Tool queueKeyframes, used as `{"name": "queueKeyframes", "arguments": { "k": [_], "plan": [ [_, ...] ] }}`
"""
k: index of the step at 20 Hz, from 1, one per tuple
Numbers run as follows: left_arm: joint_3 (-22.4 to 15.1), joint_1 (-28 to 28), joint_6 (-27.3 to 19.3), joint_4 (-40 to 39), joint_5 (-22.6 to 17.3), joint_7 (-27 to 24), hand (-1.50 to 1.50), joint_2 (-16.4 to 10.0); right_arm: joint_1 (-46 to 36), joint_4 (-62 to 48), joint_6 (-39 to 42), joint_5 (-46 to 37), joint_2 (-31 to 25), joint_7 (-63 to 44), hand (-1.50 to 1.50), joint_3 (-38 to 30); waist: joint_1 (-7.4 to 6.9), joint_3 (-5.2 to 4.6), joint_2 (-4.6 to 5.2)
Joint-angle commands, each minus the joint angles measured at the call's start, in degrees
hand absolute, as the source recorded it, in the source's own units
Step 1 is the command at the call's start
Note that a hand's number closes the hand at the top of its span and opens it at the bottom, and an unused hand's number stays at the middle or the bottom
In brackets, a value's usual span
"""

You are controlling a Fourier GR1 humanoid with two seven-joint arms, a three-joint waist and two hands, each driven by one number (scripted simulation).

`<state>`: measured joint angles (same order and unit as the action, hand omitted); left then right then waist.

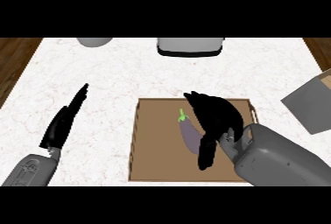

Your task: Pick the eggplant from the tray and place it in the cardboard box

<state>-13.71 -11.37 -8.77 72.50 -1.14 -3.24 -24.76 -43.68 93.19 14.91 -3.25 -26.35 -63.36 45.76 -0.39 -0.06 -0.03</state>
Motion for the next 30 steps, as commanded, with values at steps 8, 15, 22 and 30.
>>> {"name": "queueKeyframes", "arguments": {
  "k": [8, 15, 22, 30],
  "plan": [
    [1.4, 1.0, -0.1, 1.3, 3.1, 1.1, 0.0, 3.0, 0.2, -5.6, 6.7, -9.9, 5.7, -0.8, -1.5, -2.4, 0.21, 0.05, -0.01],
    [3.2, 1.2, 1.6, 1.4, 3.8, 1.0, 0.0, 2.8, 4.2, -9.5, 7.8, -13.2, 9.1, 0.9, -1.5, -2.4, 0.29, 0.06, -0.02],
    [4.7, 4.2, 3.5, 3.4, 4.8, 0.4, 0.0, 2.3, 4.7, -12.8, 9.9, -18.6, 13.0, 1.9, -1.5, -3.7, 0.16, 0.05, -0.04],
    [5.5, 4.6, 3.9, 3.1, 7.6, -1.1, 0.0, 5.5, 6.0, -24.3, 8.9, -25.0, 19.9, 10.4, -1.5, -8.5, 0.05, 0.05, 0.09]
  ]
}}
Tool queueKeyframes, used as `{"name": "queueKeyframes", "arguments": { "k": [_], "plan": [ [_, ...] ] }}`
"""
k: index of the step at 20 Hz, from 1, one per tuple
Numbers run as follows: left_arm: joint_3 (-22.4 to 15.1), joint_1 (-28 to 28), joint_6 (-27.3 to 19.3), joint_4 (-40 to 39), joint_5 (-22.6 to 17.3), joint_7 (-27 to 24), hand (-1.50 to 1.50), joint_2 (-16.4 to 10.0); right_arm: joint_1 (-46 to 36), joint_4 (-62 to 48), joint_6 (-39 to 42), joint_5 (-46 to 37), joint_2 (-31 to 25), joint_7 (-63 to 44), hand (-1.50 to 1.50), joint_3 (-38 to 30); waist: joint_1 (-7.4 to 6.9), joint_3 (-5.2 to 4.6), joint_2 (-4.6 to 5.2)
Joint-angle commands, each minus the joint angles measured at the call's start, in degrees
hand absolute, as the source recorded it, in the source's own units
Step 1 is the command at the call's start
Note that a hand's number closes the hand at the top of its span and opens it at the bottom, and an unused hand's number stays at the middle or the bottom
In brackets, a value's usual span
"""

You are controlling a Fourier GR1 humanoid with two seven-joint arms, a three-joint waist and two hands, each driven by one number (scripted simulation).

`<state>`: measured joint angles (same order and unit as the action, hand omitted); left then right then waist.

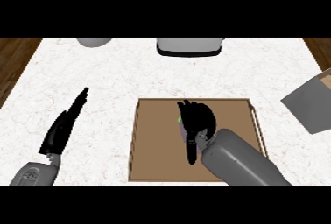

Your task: Pick the eggplant from the tray and place it in the cardboard box

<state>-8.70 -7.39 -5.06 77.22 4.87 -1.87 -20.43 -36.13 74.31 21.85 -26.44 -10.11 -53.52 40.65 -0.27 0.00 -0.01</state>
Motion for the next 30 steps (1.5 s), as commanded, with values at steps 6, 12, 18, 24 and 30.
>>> {"name": "queueKeyframes", "arguments": {
  "k": [6, 12, 18, 24, 30],
  "plan": [
    [3.5, -0.4, 1.3, -1.5, 3.0, -0.8, 0.0, 2.4, 3.4, -2.5, 4.2, -7.3, 6.2, 0.7, -1.5, -6.0, 0.2, -0.01, -0.01],
    [2.5, 3.0, 2.4, 7.7, 4.4, 5.4, 0.0, 3.2, 5.9, -6.9, 3.2, -11.5, 5.9, 7.8, -1.5, -7.5, -0.13, 0.02, -0.07],
    [3.8, -1.1, 2.3, 1.2, 5.7, 2.3, 0.0, 5.0, 5.9, -7.2, 1.8, -18.6, 4.7, 12.0, 1.5, -3.2, 0.17, 0.01, -0.09],
    [5.7, -2.4, 4.9, -2.4, 5.2, 0.3, 0.0, 4.8, 3.5, -15.2, -8.4, -27.1, 8.8, 18.1, 1.5, -2.9, -0.05, 0.0, 0.11],
    [8.6, -0.3, 7.3, -1.7, 4.6, -1.7, 0.0, 3.3, 4.1, -11.6, -9.4, -32.6, 9.3, 18.3, 1.5, -5.2, 0.13, -0.01, 0.01]
  ]
}}
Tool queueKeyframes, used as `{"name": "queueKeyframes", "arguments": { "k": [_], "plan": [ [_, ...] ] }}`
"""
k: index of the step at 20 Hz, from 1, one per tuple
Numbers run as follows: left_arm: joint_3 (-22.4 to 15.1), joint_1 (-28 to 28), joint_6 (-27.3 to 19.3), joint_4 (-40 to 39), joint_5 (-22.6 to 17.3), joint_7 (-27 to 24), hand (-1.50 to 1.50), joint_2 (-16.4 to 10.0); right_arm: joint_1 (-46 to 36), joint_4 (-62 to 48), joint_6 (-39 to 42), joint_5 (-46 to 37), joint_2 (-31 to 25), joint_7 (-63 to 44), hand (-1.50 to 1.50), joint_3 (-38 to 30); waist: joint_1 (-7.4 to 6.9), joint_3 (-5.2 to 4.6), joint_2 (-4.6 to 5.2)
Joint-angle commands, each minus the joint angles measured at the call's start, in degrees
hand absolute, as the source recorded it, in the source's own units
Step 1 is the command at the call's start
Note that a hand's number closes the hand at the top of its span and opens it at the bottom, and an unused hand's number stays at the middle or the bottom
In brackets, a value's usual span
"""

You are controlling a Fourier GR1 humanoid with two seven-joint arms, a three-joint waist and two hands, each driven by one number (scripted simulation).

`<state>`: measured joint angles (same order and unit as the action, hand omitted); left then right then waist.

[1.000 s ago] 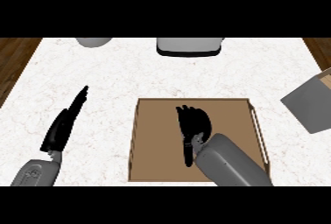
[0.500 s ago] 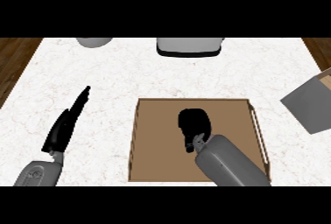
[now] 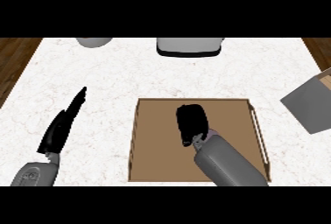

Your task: Pick the eggplant from the tray and place it in the cardboard box

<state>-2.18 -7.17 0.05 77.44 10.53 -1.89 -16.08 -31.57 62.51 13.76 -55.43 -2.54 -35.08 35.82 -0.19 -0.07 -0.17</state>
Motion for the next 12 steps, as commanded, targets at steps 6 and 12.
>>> {"name": "queueKeyframes", "arguments": {
  "k": [6, 12],
  "plan": [
    [1.4, 0.8, 1.8, 1.6, -0.2, 0.7, 0.0, -0.6, -5.6, 5.5, 2.2, -4.0, -4.0, -4.6, 1.5, -9.6, 0.05, 0.07, 0.09],
    [0.2, -0.6, 0.0, 1.0, 1.2, -0.8, 0.0, 0.9, -12.5, -8.0, -9.8, -4.7, -15.9, -17.8, 1.5, -30.1, -1.01, 0.24, 2.35]
  ]
}}
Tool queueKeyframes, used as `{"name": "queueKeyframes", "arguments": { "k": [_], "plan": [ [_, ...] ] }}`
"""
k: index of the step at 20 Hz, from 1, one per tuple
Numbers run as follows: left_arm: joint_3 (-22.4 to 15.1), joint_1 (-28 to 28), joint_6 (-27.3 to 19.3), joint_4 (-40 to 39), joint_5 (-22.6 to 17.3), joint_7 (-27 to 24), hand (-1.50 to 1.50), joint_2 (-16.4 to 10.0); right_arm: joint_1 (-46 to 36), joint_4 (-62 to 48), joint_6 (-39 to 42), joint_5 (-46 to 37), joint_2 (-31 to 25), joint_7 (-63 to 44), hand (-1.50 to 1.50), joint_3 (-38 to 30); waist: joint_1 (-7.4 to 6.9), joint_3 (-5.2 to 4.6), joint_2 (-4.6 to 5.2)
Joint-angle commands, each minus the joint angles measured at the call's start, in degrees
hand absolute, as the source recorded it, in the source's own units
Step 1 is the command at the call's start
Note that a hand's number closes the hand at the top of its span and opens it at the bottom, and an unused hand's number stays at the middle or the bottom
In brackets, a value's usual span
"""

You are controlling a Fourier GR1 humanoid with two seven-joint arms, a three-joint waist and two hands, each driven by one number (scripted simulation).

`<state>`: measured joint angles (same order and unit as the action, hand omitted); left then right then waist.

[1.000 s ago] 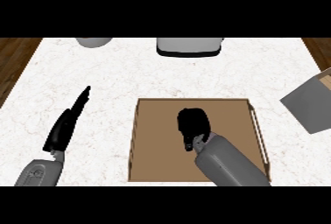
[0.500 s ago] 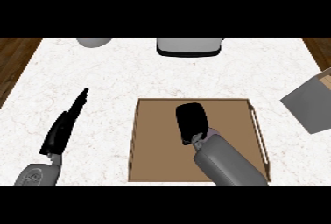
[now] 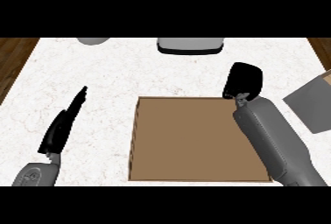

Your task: Pick the eggplant from the tray and place it in the cardboard box

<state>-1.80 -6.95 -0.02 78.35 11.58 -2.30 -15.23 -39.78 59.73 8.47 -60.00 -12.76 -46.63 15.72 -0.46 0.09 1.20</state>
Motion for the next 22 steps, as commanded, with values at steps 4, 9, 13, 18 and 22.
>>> {"name": "queueKeyframes", "arguments": {
  "k": [4, 9, 13, 18, 22],
  "plan": [
    [-1.2, -1.7, 0.9, 0.3, 0.4, -1.1, 0.0, 0.3, -11.1, -15.4, -9.2, -5.0, -9.5, -11.3, 1.5, -12.4, -3.67, -0.02, 0.77],
    [-1.9, -3.6, 0.6, -1.1, 1.3, 1.5, 0.0, 1.4, -20.3, -23.4, -10.8, -12.2, -11.7, -18.5, 1.5, -11.6, -3.16, -0.09, 0.13],
    [-0.5, -3.0, 1.7, -1.3, 0.3, 1.1, 0.0, 0.0, -26.5, -28.1, -8.5, -15.0, -13.0, -22.8, 1.5, -13.0, -2.7, -0.12, -0.35],
    [-1.5, -1.4, -0.2, -1.9, 1.8, 0.7, 0.0, 1.9, -27.2, -29.1, -11.7, -17.3, -15.0, -25.3, 1.5, -15.4, -1.2, -0.09, -0.83],
    [-0.4, -2.4, -0.6, -2.9, 1.6, 0.6, 0.0, 1.8, -28.2, -28.8, -11.3, -19.0, -18.5, -25.1, 1.5, -16.9, -0.16, -0.12, -1.06]
  ]
}}
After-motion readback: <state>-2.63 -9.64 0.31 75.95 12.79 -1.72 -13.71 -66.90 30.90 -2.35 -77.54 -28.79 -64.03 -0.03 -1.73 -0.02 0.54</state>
